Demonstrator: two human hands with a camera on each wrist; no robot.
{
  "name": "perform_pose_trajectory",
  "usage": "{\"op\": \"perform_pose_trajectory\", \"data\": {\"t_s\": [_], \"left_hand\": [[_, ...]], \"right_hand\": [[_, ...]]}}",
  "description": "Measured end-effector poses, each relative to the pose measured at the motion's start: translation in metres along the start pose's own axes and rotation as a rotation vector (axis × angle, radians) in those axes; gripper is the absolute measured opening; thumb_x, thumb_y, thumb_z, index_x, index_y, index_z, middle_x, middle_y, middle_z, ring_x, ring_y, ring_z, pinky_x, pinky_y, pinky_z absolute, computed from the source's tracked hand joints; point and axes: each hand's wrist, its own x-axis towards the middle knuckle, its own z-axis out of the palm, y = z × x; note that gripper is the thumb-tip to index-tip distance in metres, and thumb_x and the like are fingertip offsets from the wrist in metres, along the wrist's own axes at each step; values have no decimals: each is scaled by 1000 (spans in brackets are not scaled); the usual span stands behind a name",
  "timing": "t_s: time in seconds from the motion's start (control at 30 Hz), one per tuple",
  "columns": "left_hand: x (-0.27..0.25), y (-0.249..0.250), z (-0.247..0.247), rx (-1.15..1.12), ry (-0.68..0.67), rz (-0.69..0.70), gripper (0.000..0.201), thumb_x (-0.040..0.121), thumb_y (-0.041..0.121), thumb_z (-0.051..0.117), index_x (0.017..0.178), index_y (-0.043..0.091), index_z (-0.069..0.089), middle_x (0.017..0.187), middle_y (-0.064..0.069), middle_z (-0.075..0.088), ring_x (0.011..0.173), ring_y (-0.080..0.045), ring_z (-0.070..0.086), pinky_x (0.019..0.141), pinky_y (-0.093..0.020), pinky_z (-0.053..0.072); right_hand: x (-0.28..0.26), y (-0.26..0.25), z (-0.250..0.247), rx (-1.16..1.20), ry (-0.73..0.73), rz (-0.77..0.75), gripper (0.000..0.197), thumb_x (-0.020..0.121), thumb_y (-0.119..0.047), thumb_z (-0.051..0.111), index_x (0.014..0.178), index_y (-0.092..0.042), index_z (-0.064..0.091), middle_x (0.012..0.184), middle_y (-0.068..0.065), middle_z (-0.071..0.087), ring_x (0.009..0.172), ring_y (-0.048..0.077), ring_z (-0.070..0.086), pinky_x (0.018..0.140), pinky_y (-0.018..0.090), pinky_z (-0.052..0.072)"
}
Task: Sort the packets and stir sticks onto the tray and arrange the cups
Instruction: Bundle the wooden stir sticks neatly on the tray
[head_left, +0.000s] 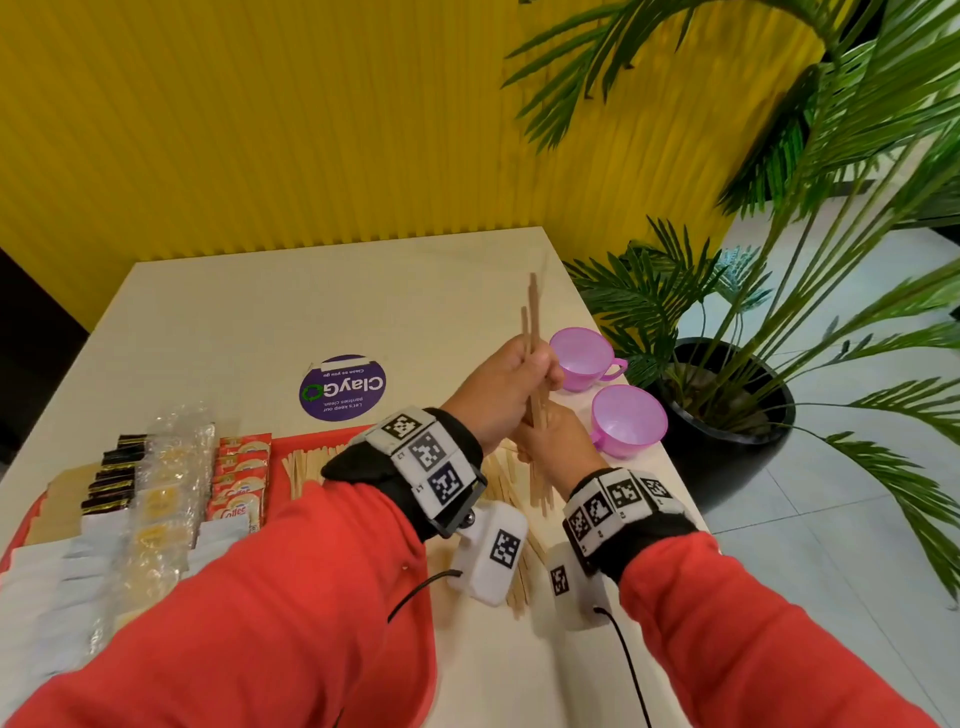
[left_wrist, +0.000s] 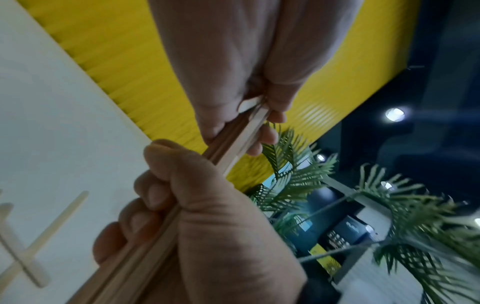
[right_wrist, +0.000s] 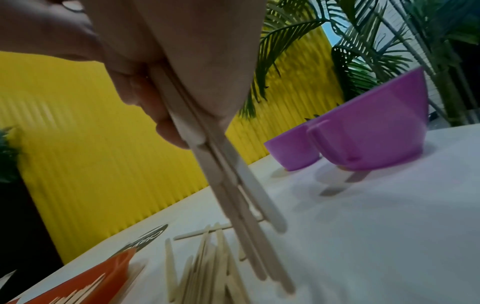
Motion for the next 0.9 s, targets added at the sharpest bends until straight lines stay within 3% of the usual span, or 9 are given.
{"op": "perform_pose_trajectory", "data": {"t_s": [0.2, 0.33, 0.4, 0.47, 0.6, 0.67, 0.8, 0.83, 0.9], "left_hand": [[2, -10, 10, 34, -120, 49, 33, 98, -2, 31, 85, 24, 48, 86, 2, 54, 89, -11, 52, 82, -39, 44], [2, -15, 17, -69, -142, 6, 37, 95, -10, 33, 76, 19, 48, 75, 14, 64, 88, -4, 56, 78, -23, 43], [3, -18, 21, -112, -144, -22, 37, 93, -13, 34, 75, 17, 46, 70, 15, 67, 91, -3, 56, 86, -24, 42], [4, -23, 23, -131, -128, -45, 39, 90, -19, 33, 73, 15, 44, 80, 7, 64, 94, -5, 55, 93, -29, 37], [8, -33, 26, -152, -93, -93, 43, 83, -26, 30, 69, 13, 42, 87, -1, 57, 96, -9, 54, 83, -24, 39], [9, -36, 27, -175, -76, -111, 44, 81, -27, 28, 67, 12, 42, 85, -1, 58, 92, -10, 54, 80, -23, 39], [11, -37, 27, -197, -54, -121, 45, 78, -29, 25, 64, 10, 41, 82, -4, 59, 84, -12, 55, 68, -25, 41], [12, -38, 27, -193, -48, -122, 45, 78, -30, 24, 64, 10, 41, 81, -6, 58, 81, -13, 54, 67, -25, 41], [13, -38, 27, -181, -35, -123, 45, 76, -31, 24, 64, 9, 40, 73, -5, 58, 75, -15, 53, 67, -25, 42]], "right_hand": [[-4, 10, -12, 0, 21, 81, 32, 84, -1, 54, 56, -15, 45, 53, 0, 46, 48, 9, 42, 48, 16, 36], [-4, 19, -14, -13, 49, 119, 30, 81, 5, 52, 58, -14, 48, 57, 0, 50, 54, 11, 45, 52, 19, 36], [-4, 24, -15, -23, 54, 126, 31, 79, 9, 51, 58, -14, 48, 59, -1, 51, 56, 9, 45, 51, 16, 36], [-5, 27, -15, -13, 45, 122, 34, 79, 12, 51, 59, -15, 48, 59, -2, 50, 54, 5, 48, 47, 7, 35], [-7, 33, -15, 44, 12, 106, 34, 80, 12, 58, 65, -18, 54, 65, -4, 56, 54, -7, 56, 51, 2, 40], [-6, 37, -13, 21, 10, 96, 27, 78, 8, 63, 71, -17, 57, 72, -2, 61, 67, 2, 58, 59, 4, 44], [-2, 41, -10, -48, 16, 102, 24, 74, 8, 67, 92, -7, 62, 90, 11, 66, 92, 21, 61, 82, 28, 49], [-3, 40, -10, -49, 22, 94, 28, 73, 9, 67, 98, -4, 62, 95, 12, 66, 95, 22, 61, 84, 27, 50], [-4, 39, -11, -43, 34, 73, 32, 73, 9, 67, 103, 0, 62, 95, 7, 64, 93, 18, 58, 75, 11, 47]]}}
